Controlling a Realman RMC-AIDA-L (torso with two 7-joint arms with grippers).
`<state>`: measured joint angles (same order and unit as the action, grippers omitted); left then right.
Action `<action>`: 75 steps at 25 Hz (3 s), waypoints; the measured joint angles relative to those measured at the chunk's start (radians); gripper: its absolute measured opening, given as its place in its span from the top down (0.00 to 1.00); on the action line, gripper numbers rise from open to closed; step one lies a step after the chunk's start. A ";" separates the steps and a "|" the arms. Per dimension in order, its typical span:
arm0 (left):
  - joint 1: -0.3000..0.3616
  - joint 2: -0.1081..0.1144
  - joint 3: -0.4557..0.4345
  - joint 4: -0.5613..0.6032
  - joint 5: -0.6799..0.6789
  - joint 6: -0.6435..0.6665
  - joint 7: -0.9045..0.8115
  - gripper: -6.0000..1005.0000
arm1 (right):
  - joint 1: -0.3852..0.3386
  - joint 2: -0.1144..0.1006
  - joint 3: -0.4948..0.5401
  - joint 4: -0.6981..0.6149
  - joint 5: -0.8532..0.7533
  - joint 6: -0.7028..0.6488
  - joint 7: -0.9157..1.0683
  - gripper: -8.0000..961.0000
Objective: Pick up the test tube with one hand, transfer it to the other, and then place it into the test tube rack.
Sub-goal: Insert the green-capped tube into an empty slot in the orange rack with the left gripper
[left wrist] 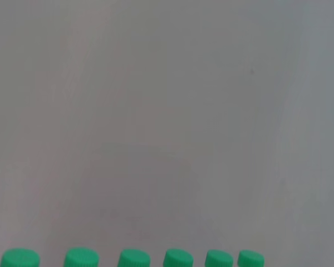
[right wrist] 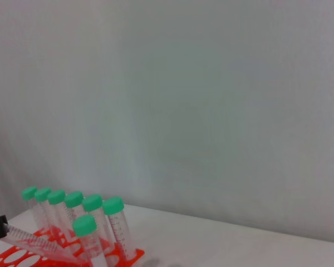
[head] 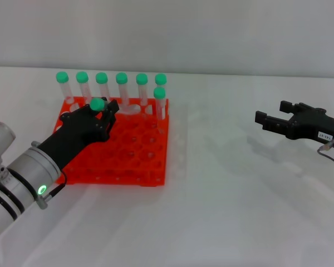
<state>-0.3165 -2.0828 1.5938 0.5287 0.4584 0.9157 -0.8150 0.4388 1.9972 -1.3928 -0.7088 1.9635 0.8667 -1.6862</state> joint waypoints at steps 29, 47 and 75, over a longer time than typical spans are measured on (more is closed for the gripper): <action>-0.084 0.001 -0.001 -0.083 -0.005 -0.050 -0.060 0.78 | 0.014 0.003 -0.003 0.002 0.000 -0.011 0.000 0.10; -0.166 0.006 -0.009 -0.092 0.003 -0.158 -0.202 0.78 | 0.010 0.003 -0.002 0.005 0.000 -0.011 0.000 0.10; -0.264 0.010 -0.026 -0.089 0.006 -0.284 -0.146 0.56 | 0.018 -0.005 0.000 0.011 0.000 -0.032 -0.003 0.10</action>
<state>-0.5807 -2.0731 1.5676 0.4393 0.4642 0.6314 -0.9612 0.4571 1.9924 -1.3929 -0.6978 1.9634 0.8347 -1.6890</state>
